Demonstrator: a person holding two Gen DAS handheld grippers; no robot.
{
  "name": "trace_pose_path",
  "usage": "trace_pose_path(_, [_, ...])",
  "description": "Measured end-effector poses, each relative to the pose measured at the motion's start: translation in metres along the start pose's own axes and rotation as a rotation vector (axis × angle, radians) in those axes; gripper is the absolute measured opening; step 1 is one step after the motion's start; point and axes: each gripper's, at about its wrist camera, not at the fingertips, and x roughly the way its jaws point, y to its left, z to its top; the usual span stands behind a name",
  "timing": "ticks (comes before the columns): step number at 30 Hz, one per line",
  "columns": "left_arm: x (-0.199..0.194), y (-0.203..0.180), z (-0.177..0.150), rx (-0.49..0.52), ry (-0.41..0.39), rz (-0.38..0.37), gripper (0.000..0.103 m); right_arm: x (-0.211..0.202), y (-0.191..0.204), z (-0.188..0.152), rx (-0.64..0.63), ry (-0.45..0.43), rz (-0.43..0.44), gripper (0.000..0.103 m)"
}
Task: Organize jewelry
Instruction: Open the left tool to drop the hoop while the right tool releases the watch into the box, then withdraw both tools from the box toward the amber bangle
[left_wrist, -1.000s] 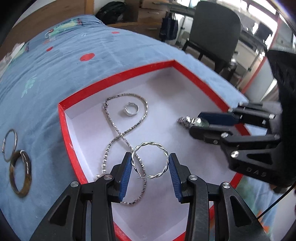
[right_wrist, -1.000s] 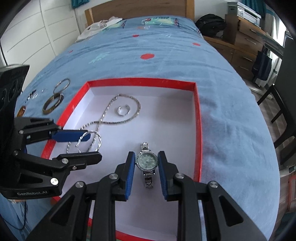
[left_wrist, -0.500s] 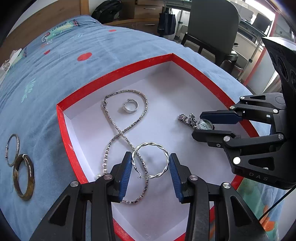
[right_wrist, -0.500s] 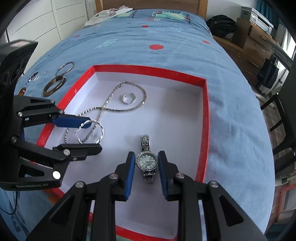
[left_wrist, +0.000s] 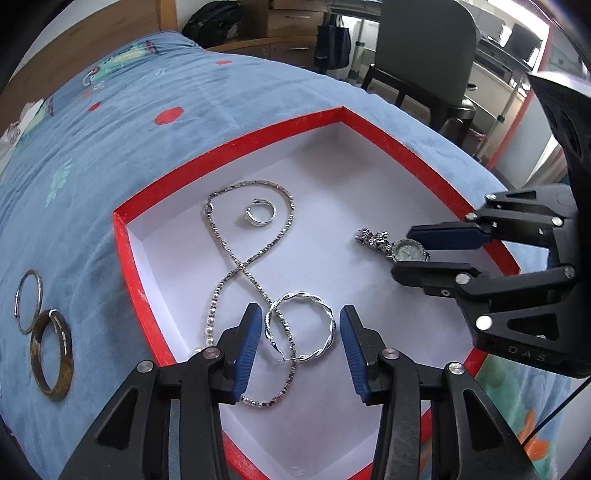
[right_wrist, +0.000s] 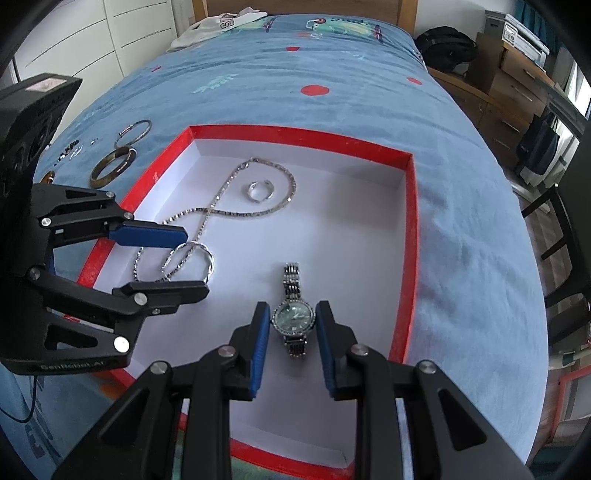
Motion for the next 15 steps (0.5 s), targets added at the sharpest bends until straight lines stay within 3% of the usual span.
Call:
trace_pose_path(2, [-0.007,0.003,0.001,-0.014,-0.018,-0.006,0.049,-0.007,-0.002,-0.002,0.019,-0.009,0.000,0.025])
trace_pose_path(5, [-0.025,0.006,0.004,-0.022,-0.053,-0.003,0.064,-0.022,-0.006,-0.004,0.046,-0.037,-0.005,0.025])
trace_pose_path(10, [-0.066,0.004,0.007,-0.010,-0.104,0.014,0.064,-0.064,-0.008,-0.002,0.096,-0.091,-0.039,0.025])
trace_pose_path(15, [-0.140,0.017,-0.007,-0.053,-0.210,0.028,0.066,-0.126,0.007,0.006,0.094,-0.173,-0.072,0.025])
